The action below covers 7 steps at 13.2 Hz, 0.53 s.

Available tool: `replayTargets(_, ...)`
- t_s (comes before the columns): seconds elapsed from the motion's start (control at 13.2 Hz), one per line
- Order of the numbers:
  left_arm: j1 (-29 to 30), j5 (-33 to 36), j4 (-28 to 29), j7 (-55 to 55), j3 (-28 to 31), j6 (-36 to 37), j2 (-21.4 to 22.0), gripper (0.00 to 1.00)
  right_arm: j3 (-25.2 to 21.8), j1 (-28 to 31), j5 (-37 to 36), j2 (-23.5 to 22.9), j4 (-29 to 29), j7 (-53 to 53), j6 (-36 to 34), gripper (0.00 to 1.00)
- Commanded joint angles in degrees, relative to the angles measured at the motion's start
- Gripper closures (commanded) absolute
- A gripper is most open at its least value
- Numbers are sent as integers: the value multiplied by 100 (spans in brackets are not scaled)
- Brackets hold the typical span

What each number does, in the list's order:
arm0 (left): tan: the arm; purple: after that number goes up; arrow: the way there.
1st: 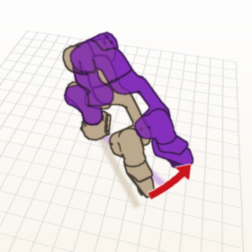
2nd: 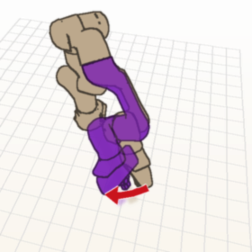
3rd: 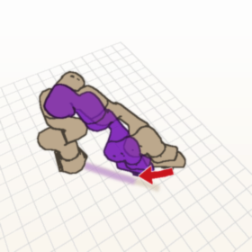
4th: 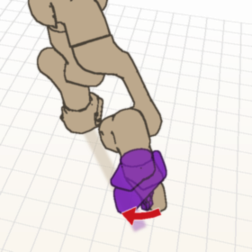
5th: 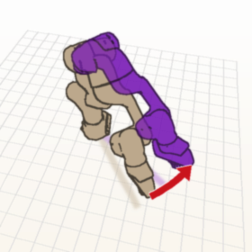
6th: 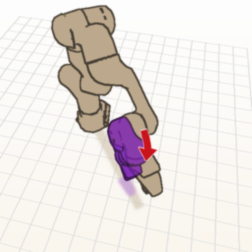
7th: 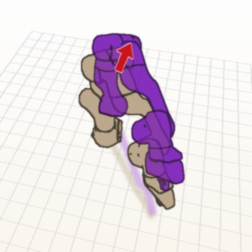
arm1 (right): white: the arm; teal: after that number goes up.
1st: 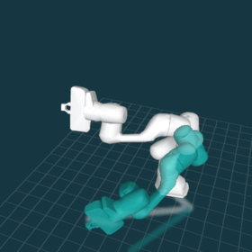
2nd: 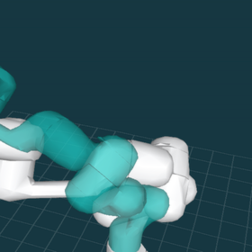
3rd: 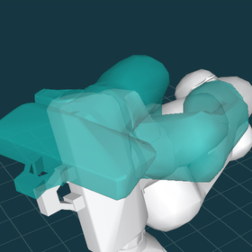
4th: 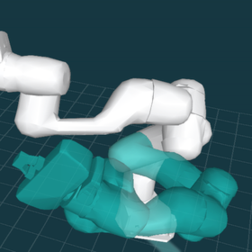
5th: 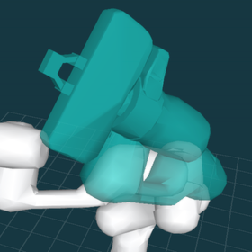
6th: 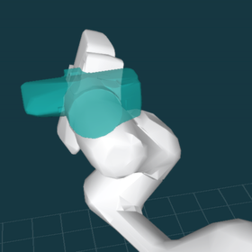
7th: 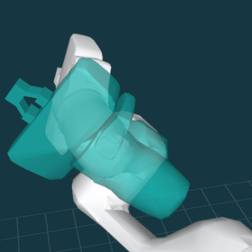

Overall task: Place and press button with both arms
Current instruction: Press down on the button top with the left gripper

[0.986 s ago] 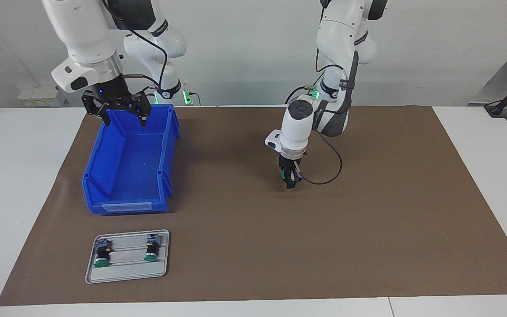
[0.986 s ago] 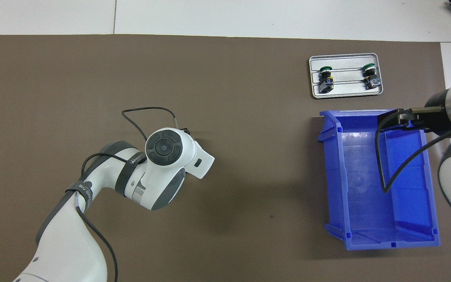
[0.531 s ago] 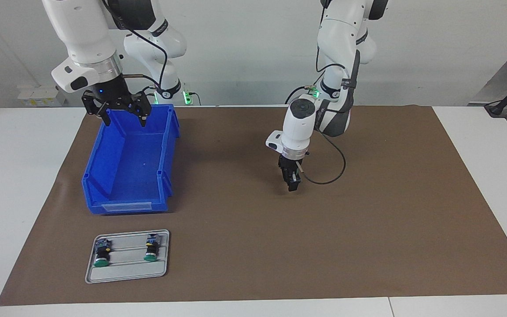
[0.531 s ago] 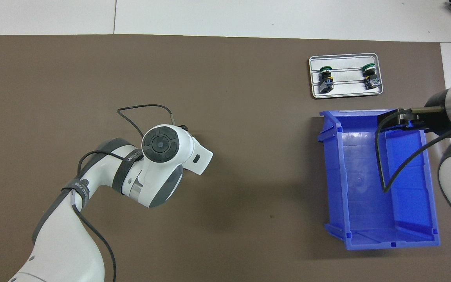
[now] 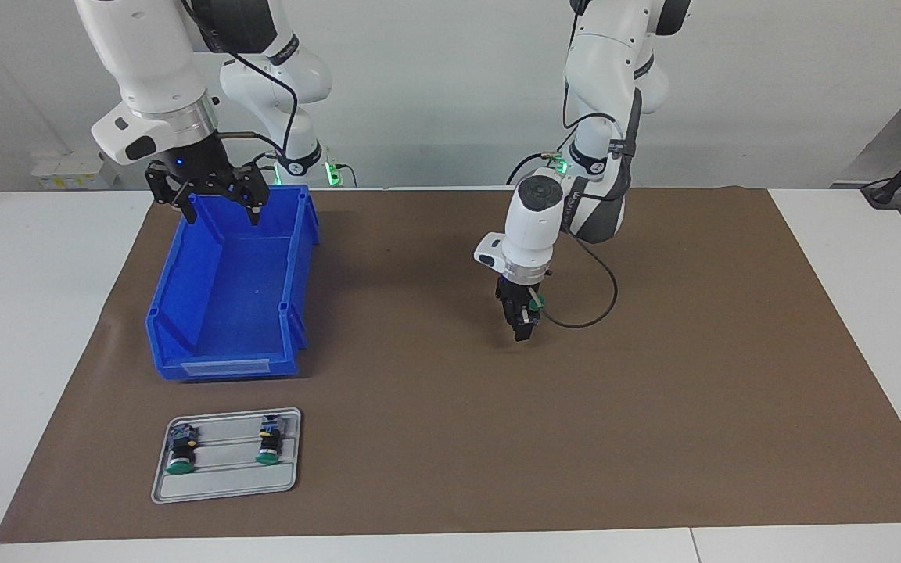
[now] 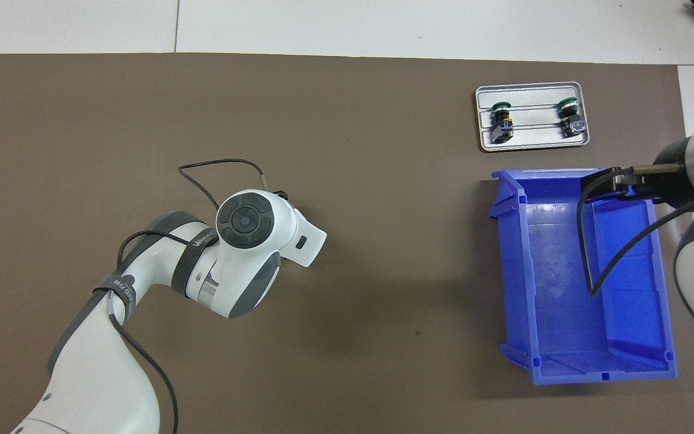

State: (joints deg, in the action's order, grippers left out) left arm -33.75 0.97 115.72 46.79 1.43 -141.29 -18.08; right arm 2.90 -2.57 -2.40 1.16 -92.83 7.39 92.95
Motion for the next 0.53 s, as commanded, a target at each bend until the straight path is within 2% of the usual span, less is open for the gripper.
replayTargets(0.0, 44, 52, -171, -327, -11, 214, 129, 100, 53, 108, 135, 122, -112, -115, -5, 0)
replayTargets(0.3, 271, 52, -340, -670, -2, 891, 532, 100, 53, 108, 135, 122, -121, -115, -5, 0)
replayTargets(0.38, 342, 52, -348, -854, -11, 979, 629, 88, 53, 108, 135, 113, -112, -115, -5, 0)
replayTargets(0.46, 352, 52, -348, -1038, -2, 963, 717, 69, 53, 108, 135, 122, -112, -115, -5, 0)
